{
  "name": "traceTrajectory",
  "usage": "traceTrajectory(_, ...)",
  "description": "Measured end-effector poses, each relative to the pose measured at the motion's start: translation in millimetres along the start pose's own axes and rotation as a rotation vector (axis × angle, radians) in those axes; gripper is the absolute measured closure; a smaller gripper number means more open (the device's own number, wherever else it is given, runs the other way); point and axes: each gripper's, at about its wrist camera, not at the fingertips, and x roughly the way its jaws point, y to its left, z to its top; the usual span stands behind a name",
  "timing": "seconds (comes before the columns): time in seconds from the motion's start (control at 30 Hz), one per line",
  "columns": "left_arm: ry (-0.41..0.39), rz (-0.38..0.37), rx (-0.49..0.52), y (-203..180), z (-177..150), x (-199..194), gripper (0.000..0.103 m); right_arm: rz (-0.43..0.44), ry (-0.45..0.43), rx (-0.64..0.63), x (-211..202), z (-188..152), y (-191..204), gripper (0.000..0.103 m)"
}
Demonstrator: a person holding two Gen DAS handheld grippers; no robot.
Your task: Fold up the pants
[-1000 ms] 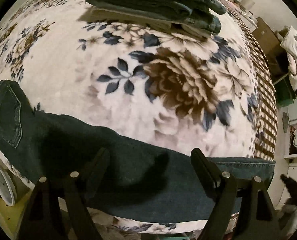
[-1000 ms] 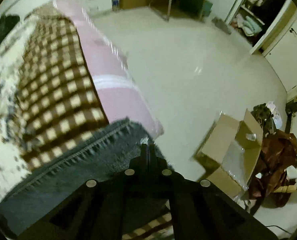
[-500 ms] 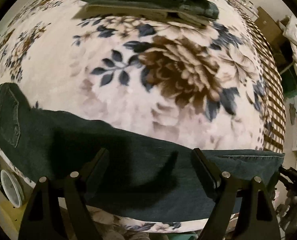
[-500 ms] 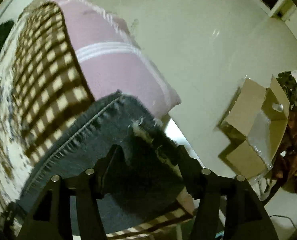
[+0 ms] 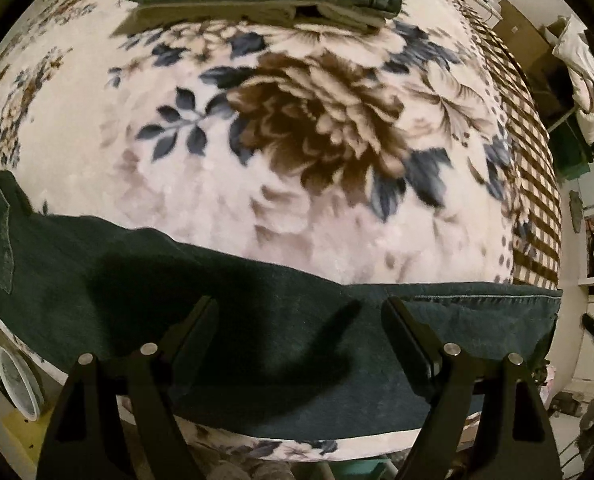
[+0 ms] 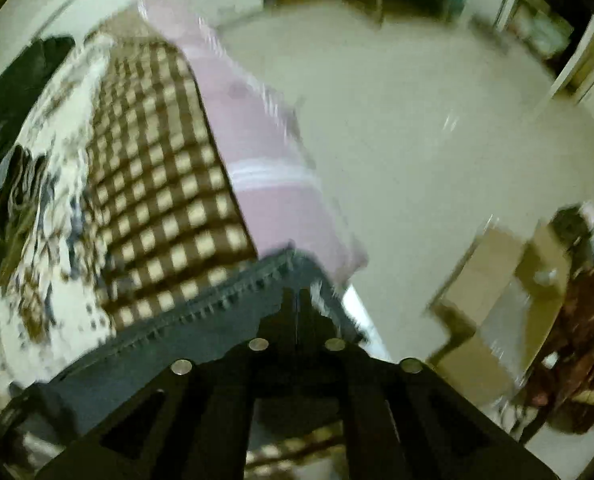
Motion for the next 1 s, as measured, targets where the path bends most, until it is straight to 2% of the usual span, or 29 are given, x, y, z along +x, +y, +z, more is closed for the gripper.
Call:
traceTrajectory(0.07,0.003,0.004,0.015,-4.7,-1.4,0.9,0.02,0.003,0.075,-0.008,25.1,-3.4,-9.4,0.026)
traceTrajectory(0.13,-0.005,0.034,0.062,-13.1,-2.6,1.4,0.02,0.014,0.126,-0.014,43.7,-5.5,-12.8,0.026)
traceTrajectory(0.2,-0.015,0.088,0.14,-25.9,-2.9,3.3,0.02,-0.021,0.173,-0.041,63.8,-7.1,-12.0,0.027)
traceTrajectory(0.23,-0.016,0.1,0.171,-32.4,-2.8,4.9,0.02,-0.023,0.177,-0.05,68.6,-8.0,-10.3,0.028)
traceTrajectory(0.27,-0.013,0.099,0.187,-38.1,-2.7,6.7,0.02,-0.02,0.169,-0.06,72.1,-9.4,-7.4,0.046)
traceTrajectory(0.3,-0.008,0.09,0.192,-41.6,-2.2,7.8,0.02,-0.009,0.155,-0.067,73.2,-10.7,-3.1,0.08)
traceTrajectory(0.33,-0.003,0.079,0.193,-45.4,-1.8,8.8,0.02,-0.029,0.133,-0.081,70.6,-12.1,3.5,0.095)
traceTrajectory(0.37,0.0,0.07,0.197,-49.6,-1.4,9.3,0.02,-0.085,0.107,-0.103,66.2,-13.6,9.5,0.101)
traceTrajectory(0.47,-0.003,0.055,0.21,-59.6,-0.4,8.5,0.02,-0.104,0.041,-0.125,51.4,-19.3,19.4,0.101)
traceTrajectory(0.63,0.001,0.038,0.224,-66.5,-2.1,7.1,0.02,-0.098,-0.082,-0.11,0.9,-29.2,27.8,0.101)
traceTrajectory(0.87,0.008,0.033,0.173,-48.1,1.8,2.7,0.02,-0.082,-0.26,-0.119,-91.4,-31.7,49.1,0.101)
traceTrajectory(1.0,-0.003,0.034,0.147,-35.7,4.7,-1.5,0.02,-0.069,-0.307,-0.112,-118.2,-18.6,46.6,0.102)
